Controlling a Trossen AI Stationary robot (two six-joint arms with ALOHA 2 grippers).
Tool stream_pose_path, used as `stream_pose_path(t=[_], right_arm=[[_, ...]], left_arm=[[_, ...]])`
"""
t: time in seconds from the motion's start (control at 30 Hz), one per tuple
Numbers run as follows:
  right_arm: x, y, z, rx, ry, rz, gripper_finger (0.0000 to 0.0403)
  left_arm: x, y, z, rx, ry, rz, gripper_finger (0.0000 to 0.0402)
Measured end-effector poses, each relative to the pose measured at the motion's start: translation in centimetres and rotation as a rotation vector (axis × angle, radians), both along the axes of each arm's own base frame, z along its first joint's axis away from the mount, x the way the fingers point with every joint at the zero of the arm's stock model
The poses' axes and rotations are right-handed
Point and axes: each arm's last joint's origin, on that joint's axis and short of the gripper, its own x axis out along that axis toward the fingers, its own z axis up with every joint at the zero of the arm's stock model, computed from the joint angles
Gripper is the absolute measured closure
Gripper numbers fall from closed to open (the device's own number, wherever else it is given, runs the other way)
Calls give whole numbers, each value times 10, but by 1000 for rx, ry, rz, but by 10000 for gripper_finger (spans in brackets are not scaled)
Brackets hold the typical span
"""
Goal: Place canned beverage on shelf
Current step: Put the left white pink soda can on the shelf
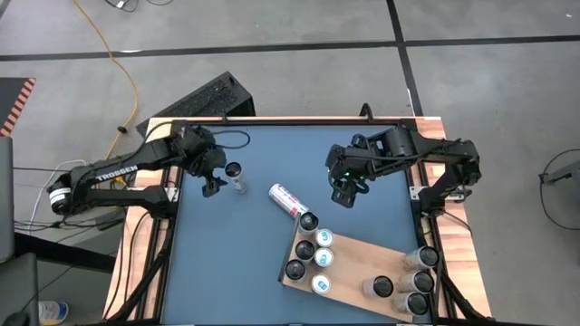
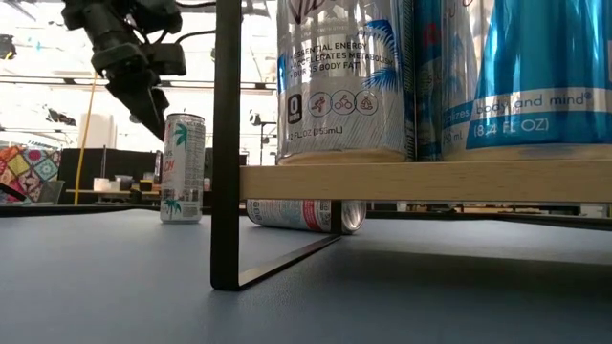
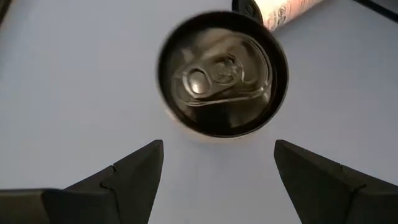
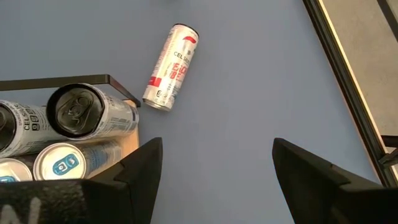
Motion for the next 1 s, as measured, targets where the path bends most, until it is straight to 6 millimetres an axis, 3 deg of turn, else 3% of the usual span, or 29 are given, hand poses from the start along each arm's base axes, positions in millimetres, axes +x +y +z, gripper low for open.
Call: stream_pose_path(t=[0.47,0.67,0.87,1.0], right_arm=[[0,0,0,1,0,-3,121],[0,0,0,0,-2,1,121],[3,-2,1,1,-26,-4,121],[11,0,5,-13,-115,52,121]], left_arm=[[12,-4,-43,26,-142,89,109],[14,-4,-62,-29,-299,179,109],[13,-8,-74,-73,-347,223,114],[15,-12,-73,-70,-365,242,141]])
